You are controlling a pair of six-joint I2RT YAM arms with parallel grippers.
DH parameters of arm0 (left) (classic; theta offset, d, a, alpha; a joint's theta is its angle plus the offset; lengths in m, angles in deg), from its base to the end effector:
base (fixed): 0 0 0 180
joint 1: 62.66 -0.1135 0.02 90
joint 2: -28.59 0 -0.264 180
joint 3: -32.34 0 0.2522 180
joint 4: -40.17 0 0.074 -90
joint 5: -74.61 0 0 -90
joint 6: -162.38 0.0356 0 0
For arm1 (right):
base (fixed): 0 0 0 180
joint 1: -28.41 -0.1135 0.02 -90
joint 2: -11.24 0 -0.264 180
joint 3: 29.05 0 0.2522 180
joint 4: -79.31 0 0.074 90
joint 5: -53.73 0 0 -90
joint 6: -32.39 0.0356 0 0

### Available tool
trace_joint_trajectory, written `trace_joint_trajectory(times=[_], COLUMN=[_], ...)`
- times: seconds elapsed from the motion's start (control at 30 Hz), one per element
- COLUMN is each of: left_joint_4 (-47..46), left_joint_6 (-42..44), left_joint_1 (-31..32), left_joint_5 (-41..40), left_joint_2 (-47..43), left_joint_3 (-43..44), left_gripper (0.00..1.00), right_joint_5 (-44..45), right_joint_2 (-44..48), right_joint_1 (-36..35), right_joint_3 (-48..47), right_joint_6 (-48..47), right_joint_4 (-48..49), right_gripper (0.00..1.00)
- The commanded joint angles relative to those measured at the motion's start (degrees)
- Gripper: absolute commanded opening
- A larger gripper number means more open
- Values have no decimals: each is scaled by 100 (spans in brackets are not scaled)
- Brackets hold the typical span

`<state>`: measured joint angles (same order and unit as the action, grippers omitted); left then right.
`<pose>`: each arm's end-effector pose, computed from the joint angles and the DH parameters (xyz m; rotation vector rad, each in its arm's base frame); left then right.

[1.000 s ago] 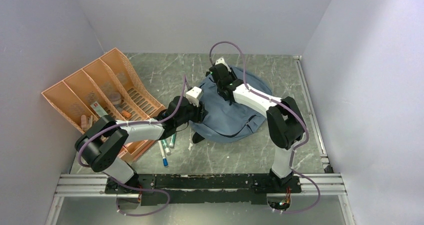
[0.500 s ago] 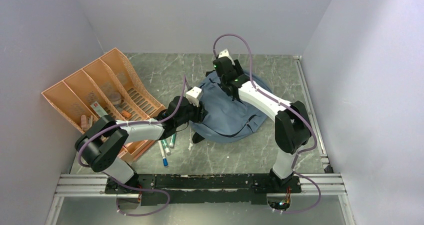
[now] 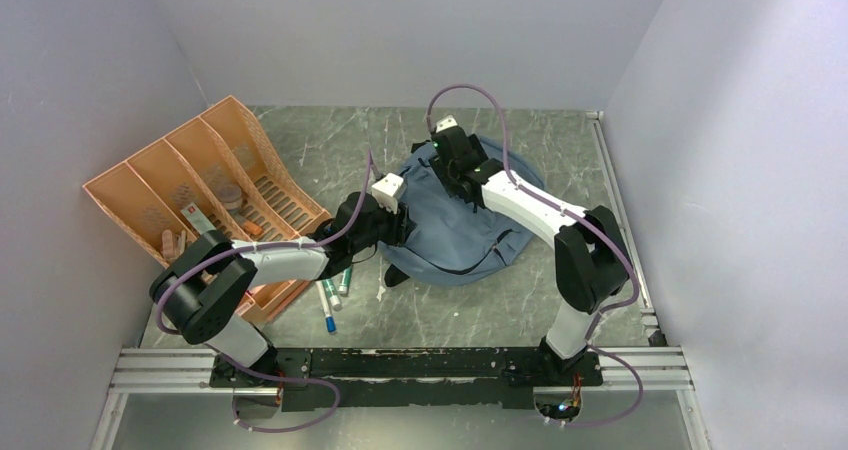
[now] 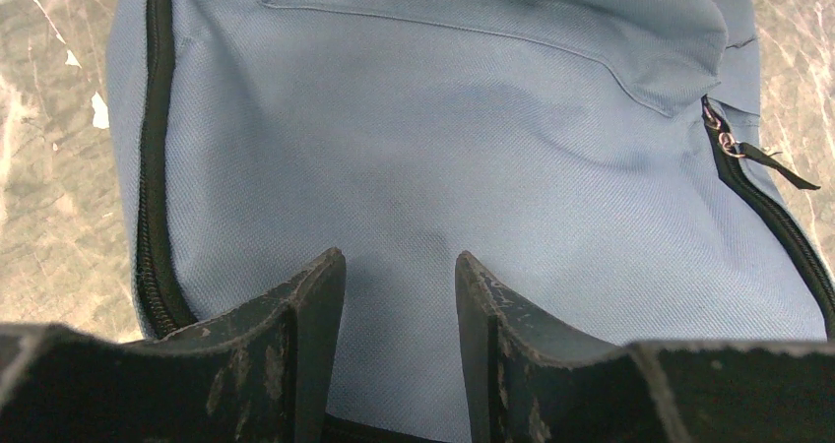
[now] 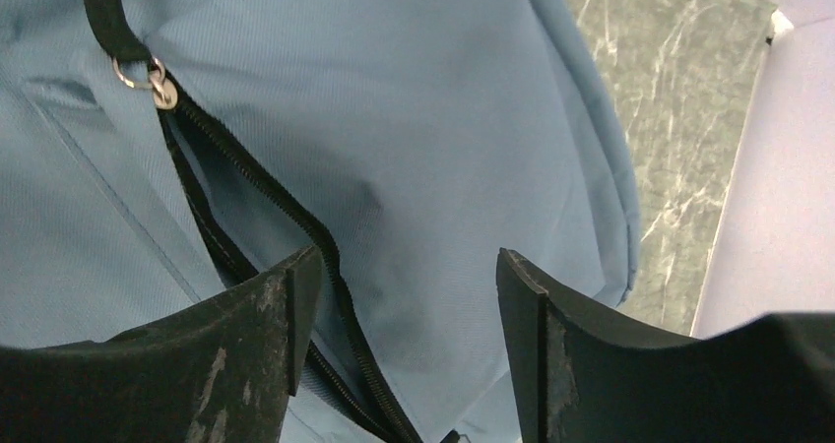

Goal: Pack the student bag
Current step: Unzip the student bag at the center of the board.

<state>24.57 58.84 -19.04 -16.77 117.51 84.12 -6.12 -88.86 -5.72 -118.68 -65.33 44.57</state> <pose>0.2308 -0.2188 0.1849 0.5033 1.9362 -0.6300 0.3313 0.2030 0.2532 -0.5690 2.1858 -0.3774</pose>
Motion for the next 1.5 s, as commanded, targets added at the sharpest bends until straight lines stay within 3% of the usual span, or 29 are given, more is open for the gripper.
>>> trace_joint_trajectory(times=[0.0, 0.3, 0.53, 0.83, 0.93, 1.17, 1.47], left_joint_4=[-181, -151, -134, -174, -168, -183, -232], left_joint_6=[-50, -52, -61, -109, -109, -116, -149], left_joint_1=[29, 26, 29, 24, 25, 32, 25], left_joint_5=[-20, -43, -47, -34, -30, -36, -31], left_joint_2=[-64, -101, -163, -165, -165, -165, -169], left_joint_3=[-5, -4, -65, -101, -89, -101, -163], left_gripper=[50, 50, 50, 50, 50, 50, 50], right_joint_5=[-101, -185, 1167, 2475, 2402, 1247, 1111], right_joint_2=[50, -335, -856, -565, -273, 321, -42], right_joint_1=[10, 7, 6, 4, -33, -94, -304], right_joint_3=[203, 116, -46, 12, 16, 98, 313], right_joint_6=[-31, -291, -521, -692, -713, -780, -861], right_joint_4=[-38, -178, -208, 421, 647, 807, 228], right_gripper=[71, 83, 84, 84, 83, 76, 78])
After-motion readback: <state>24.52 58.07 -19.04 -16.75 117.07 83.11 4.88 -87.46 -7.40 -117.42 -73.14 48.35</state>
